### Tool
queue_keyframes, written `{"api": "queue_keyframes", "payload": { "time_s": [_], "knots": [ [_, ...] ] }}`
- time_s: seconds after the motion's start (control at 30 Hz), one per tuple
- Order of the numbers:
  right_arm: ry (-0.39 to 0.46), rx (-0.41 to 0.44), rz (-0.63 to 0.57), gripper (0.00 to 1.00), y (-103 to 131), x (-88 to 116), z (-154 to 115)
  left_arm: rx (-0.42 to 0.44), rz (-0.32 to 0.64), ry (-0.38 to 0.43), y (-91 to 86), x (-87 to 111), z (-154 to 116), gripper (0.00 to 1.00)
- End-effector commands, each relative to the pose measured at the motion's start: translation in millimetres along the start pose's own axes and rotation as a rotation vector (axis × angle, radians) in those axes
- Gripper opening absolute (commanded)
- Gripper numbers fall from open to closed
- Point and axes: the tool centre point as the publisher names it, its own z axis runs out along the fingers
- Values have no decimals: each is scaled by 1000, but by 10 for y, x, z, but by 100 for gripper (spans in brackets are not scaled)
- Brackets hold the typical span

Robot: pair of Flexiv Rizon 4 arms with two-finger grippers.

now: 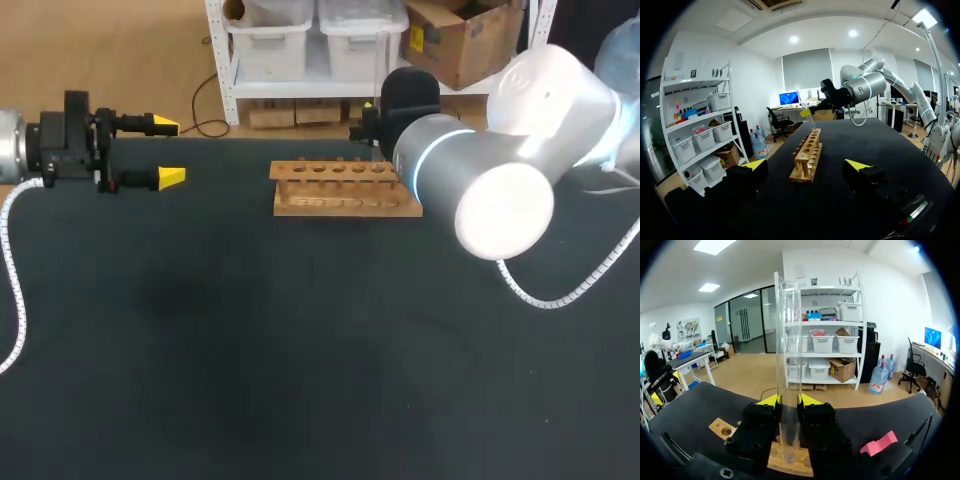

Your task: Grasp the test tube, adjust it, and insert it.

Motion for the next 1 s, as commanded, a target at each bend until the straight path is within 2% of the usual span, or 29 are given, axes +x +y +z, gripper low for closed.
{"api": "queue_keyframes", "payload": {
  "time_s": [0.03,0.67,1.0],
  "knots": [
    [-564,-53,3,0,-42,46,39,-4,3,-4,-12,10,-5,100],
    [-567,-27,11,0,-103,157,68,-4,3,-4,-12,10,-5,100],
    [-545,-7,50,0,-93,298,47,-4,3,-4,-12,10,-5,100]
  ]
}}
